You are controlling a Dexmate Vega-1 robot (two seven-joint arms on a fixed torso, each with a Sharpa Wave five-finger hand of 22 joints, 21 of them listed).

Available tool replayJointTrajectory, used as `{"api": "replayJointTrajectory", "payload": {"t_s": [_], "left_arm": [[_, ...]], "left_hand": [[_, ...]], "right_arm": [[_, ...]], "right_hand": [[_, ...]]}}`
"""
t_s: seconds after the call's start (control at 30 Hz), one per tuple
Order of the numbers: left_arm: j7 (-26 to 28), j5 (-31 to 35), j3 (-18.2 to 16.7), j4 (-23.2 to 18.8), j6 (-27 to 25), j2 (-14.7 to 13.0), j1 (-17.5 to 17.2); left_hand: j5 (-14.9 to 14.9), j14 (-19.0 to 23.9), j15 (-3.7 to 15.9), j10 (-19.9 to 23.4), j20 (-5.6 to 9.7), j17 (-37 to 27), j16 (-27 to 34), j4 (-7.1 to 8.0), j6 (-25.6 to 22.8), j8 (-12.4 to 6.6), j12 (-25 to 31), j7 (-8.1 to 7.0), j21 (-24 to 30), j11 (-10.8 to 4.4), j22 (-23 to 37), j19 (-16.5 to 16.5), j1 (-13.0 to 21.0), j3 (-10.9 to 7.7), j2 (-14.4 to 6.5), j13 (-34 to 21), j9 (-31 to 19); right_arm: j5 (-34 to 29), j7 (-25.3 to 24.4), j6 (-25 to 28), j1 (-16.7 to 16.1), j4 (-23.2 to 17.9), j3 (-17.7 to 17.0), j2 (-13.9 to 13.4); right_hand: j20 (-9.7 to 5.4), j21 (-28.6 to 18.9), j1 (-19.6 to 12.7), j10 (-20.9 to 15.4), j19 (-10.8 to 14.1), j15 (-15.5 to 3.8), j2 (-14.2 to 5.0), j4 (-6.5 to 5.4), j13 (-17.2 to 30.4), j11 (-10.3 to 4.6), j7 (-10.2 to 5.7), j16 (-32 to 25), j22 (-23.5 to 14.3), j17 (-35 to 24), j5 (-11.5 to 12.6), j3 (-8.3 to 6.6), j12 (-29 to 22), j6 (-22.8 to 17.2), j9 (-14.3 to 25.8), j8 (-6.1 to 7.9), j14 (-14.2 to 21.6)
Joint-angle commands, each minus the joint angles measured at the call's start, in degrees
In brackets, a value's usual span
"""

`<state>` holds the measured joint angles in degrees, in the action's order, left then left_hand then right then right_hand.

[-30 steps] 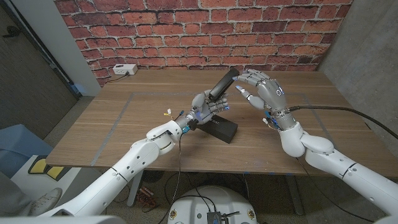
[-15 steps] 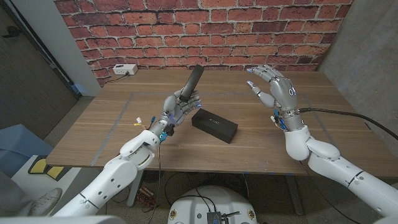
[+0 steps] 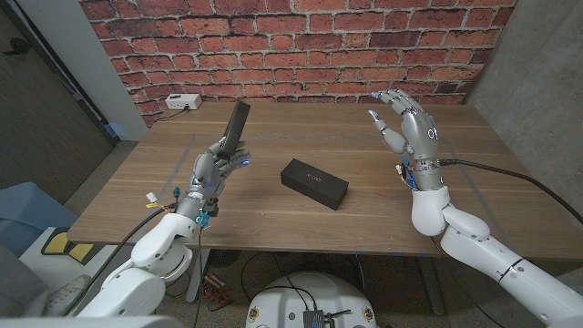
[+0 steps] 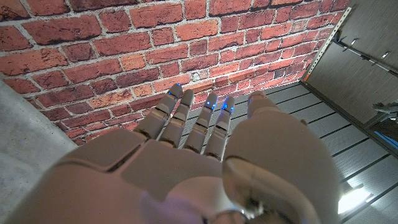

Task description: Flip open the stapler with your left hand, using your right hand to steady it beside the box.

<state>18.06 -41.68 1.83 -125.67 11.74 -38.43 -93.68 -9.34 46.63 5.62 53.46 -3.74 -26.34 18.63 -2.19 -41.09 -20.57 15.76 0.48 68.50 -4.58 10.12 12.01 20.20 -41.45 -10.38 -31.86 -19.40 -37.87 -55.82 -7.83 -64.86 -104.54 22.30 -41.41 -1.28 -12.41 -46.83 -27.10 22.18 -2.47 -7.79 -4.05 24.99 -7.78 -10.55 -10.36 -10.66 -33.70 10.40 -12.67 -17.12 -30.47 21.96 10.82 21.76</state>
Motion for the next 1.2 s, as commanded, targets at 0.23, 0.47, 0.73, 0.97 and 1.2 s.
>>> {"api": "replayJointTrajectory", "payload": {"t_s": [0.23, 0.47, 0.73, 0.97, 1.2], "left_arm": [[16.72, 31.46, -8.47, -3.41, -4.68, 6.37, -6.63], [23.77, 47.06, -6.39, -6.40, -21.36, 8.16, -4.13], [29.31, 62.64, -1.74, -4.34, -38.71, 7.35, 2.19], [29.33, 68.04, 1.14, -1.55, -45.31, 5.40, 6.29], [27.30, 69.61, 2.18, -0.45, -50.27, 3.37, 8.89]], "left_hand": [[-0.35, -2.45, 1.64, -2.35, -0.57, 0.80, -1.48, 7.29, 0.29, 0.64, -0.43, -0.40, -1.29, -0.05, -0.11, -1.46, -1.43, -5.87, 0.02, -0.29, -0.24], [-0.63, -4.86, 2.83, -3.75, -0.29, 2.05, -3.20, 7.90, 1.54, 1.27, -0.97, -1.78, -2.25, -0.98, -0.19, -2.33, -2.03, -5.94, 0.45, 0.17, -0.79], [-1.42, -12.36, 2.97, -9.46, -0.07, 6.16, -7.74, 8.05, 2.27, 1.90, -3.41, -4.26, -5.09, -0.99, -0.36, -4.63, -2.52, -6.51, 1.56, 2.16, -2.28], [-1.84, -22.96, 1.12, -18.96, -0.48, 9.22, -8.74, 8.88, 2.20, 2.18, -5.45, -5.55, -8.71, -0.26, -0.36, -8.06, -3.34, -5.61, 1.53, 4.64, -3.84], [-1.99, -27.36, 0.89, -22.61, -1.29, 10.18, -8.66, 9.21, 2.06, 2.21, -5.34, -6.01, -10.68, -1.24, -0.37, -10.39, -3.60, -5.14, 1.45, 5.64, -4.38]], "right_arm": [[-0.45, 0.89, 7.42, -3.41, -4.85, -0.16, 2.58], [2.70, 0.94, 4.91, -3.99, -3.29, -1.41, 1.76], [3.42, 0.31, 3.86, -5.08, -2.08, -1.52, 1.76], [3.75, 0.39, 3.45, -6.04, -2.50, -1.76, 1.51], [3.29, 0.25, 3.09, -6.11, -2.96, -1.61, 1.69]], "right_hand": [[0.56, 0.13, 1.18, 0.24, -0.21, -9.42, 0.22, -0.65, 0.05, 0.14, 0.33, 0.04, 0.01, 0.35, 0.30, 0.13, 0.47, 0.06, -0.17, 0.43, -1.07], [0.71, 0.20, 1.65, 0.25, -0.39, -9.46, 0.18, -0.81, -0.05, 0.23, 0.43, -0.07, 0.01, 0.59, 0.32, 0.19, 0.68, -0.12, -0.33, 0.56, -1.30], [0.91, 0.23, 1.92, 0.25, -0.51, -9.44, 0.20, -0.74, -0.14, 0.23, 0.43, -0.27, 0.01, 0.71, 0.34, 0.26, 0.88, -0.31, -0.50, 0.67, -1.51], [0.94, 0.25, 2.05, 0.17, -0.56, -9.47, 0.12, -0.66, -0.20, 0.26, 0.37, -0.45, 0.01, 0.78, 0.37, 0.26, 1.00, -0.53, -0.63, 0.78, -1.56], [1.00, 0.25, 2.21, 0.09, -0.59, -9.47, 0.13, -0.61, -0.27, 0.25, 0.40, -0.55, 0.01, 0.91, 0.39, 0.26, 1.11, -0.67, -0.75, 0.85, -1.61]]}}
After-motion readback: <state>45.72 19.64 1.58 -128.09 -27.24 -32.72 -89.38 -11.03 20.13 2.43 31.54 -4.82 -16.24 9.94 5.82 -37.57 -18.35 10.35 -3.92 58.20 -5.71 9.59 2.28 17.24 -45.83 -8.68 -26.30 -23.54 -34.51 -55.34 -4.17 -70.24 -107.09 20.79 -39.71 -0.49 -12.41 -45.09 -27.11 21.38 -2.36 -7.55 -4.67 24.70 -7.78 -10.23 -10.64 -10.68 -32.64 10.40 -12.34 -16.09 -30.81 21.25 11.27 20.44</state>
